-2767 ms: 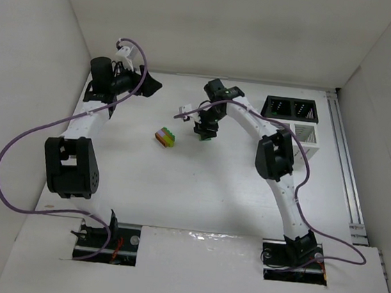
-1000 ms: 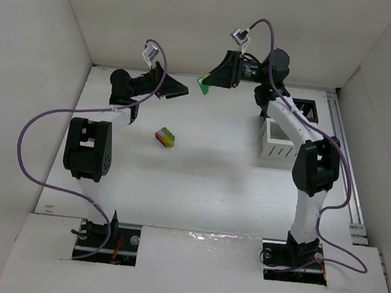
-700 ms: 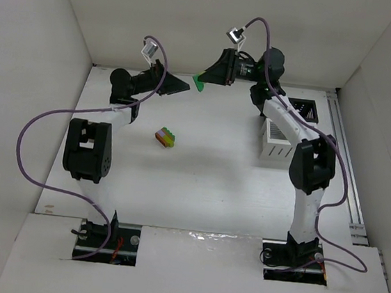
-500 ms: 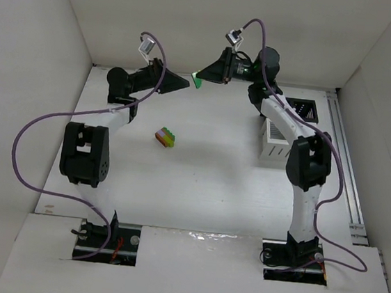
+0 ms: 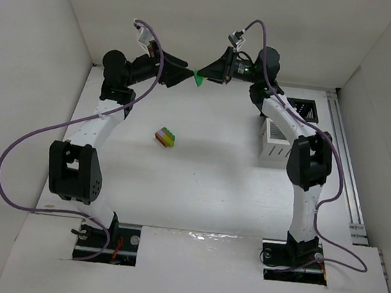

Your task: Sort the legos into containers by color

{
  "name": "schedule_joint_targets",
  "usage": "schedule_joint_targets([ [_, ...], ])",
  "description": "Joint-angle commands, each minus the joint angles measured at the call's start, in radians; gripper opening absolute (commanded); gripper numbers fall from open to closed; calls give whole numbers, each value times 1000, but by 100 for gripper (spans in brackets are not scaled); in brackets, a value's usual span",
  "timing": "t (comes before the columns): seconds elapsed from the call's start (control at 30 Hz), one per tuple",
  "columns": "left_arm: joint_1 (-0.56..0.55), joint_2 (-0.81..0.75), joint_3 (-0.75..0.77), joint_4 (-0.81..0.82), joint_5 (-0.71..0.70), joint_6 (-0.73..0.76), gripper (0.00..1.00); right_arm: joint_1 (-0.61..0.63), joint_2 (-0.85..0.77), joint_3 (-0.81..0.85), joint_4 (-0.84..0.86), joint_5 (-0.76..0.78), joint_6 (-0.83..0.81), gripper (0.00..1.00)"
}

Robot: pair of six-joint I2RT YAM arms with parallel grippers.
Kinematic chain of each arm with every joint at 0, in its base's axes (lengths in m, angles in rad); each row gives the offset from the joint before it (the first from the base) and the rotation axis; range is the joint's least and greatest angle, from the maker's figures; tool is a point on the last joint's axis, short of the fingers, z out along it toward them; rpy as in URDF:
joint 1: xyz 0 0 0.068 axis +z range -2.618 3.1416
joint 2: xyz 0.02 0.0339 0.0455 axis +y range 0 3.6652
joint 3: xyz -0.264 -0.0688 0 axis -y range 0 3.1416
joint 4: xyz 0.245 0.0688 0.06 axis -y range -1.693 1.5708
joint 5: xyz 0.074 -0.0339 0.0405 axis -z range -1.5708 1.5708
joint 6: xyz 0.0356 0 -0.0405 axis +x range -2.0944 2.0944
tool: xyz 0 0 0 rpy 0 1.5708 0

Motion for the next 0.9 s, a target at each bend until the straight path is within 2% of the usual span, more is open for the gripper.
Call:
schedule_joint_targets([
  [0.0,1,-20,-60,9,-4,22,71,-5,-84,16,35,-9,13,0],
  [0.07,1,-20,-91,113,19,-28,71,-5,-84,16,50,-23,13,0],
  [0.37,1,-10,-91,216,44,-88,70,16,-84,16,111,-56,13,0],
  [0.87,-8,-1,-100,225,55,-113,69,54,-27,111,150,-56,13,0],
])
